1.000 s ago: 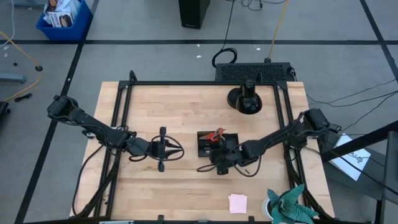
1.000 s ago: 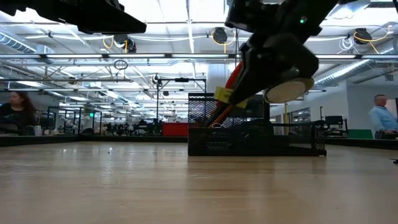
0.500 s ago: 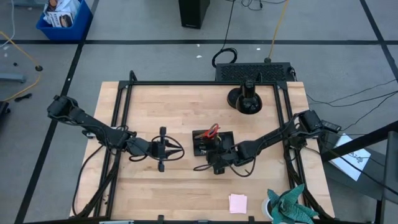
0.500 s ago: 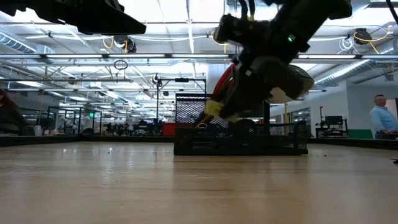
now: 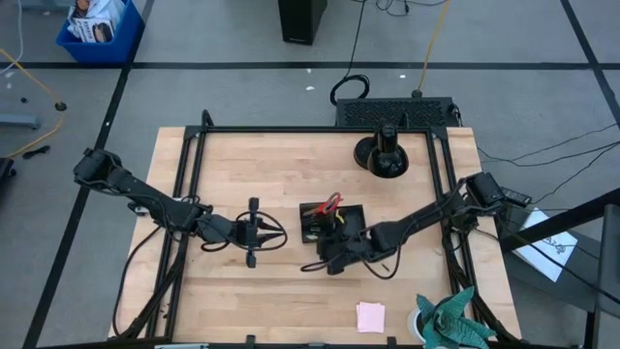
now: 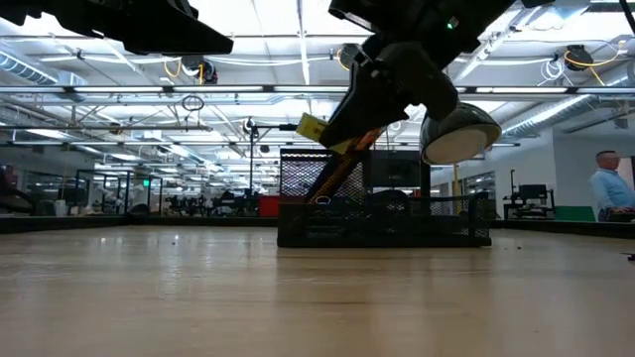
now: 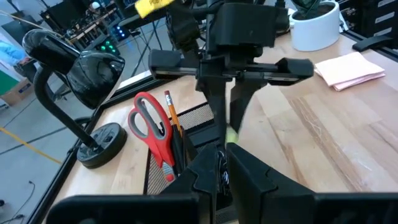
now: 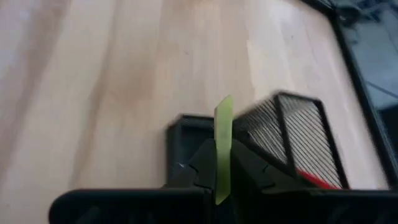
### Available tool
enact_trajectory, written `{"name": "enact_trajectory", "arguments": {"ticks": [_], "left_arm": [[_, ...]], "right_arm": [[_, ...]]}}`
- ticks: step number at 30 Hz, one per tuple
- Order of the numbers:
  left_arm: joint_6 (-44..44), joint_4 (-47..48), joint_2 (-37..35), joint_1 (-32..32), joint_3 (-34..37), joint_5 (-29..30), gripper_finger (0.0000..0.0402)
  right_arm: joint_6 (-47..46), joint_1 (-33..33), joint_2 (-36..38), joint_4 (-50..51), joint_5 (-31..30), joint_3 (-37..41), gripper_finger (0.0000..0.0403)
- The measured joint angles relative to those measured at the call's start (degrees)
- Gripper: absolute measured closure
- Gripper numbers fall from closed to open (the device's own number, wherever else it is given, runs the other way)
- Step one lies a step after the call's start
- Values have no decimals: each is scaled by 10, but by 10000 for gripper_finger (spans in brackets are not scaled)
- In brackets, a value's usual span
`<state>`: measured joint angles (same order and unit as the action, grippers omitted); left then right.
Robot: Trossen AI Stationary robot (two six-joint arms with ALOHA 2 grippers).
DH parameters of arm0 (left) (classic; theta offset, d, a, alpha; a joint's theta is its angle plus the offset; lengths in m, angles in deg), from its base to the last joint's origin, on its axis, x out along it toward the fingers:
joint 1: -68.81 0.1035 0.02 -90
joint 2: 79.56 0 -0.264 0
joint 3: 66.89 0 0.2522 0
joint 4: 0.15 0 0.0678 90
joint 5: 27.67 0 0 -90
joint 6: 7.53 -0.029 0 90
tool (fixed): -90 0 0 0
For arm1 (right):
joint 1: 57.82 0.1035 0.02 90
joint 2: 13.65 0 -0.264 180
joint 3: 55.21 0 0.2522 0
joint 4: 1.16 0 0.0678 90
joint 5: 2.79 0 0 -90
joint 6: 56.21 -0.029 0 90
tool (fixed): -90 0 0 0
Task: Pick and place office supplies into organizer
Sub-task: Put the yellow eraser into the black desk organizer
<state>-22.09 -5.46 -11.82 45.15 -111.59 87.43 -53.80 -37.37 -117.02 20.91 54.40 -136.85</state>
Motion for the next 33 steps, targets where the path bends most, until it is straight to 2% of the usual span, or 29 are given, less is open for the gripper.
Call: {"name": "enact_trajectory", "arguments": {"ticks": [4,7,10,13,18,22,26,33], "left_arm": [[0,0,0,0,0,0,360],[0,1,0,0,0,0,360],[-1,2,0,0,0,0,360],[-2,5,0,0,0,0,360],[-2,6,0,0,0,0,360],[-2,10,0,0,0,0,360],[-9,12,0,0,0,0,360],[-18,17,0,0,0,4,360]], "right_arm": [[-74,11,0,39,-59,-1,390],[-152,28,-8,122,-106,-26,390],[-235,39,-33,207,-106,-72,389],[-282,43,-76,237,-106,-126,389],[-283,38,-162,278,-110,-216,389],[-296,29,-202,319,-143,-258,389],[-286,28,-210,328,-180,-267,389],[-246,25,-208,337,-166,-264,389]]}}
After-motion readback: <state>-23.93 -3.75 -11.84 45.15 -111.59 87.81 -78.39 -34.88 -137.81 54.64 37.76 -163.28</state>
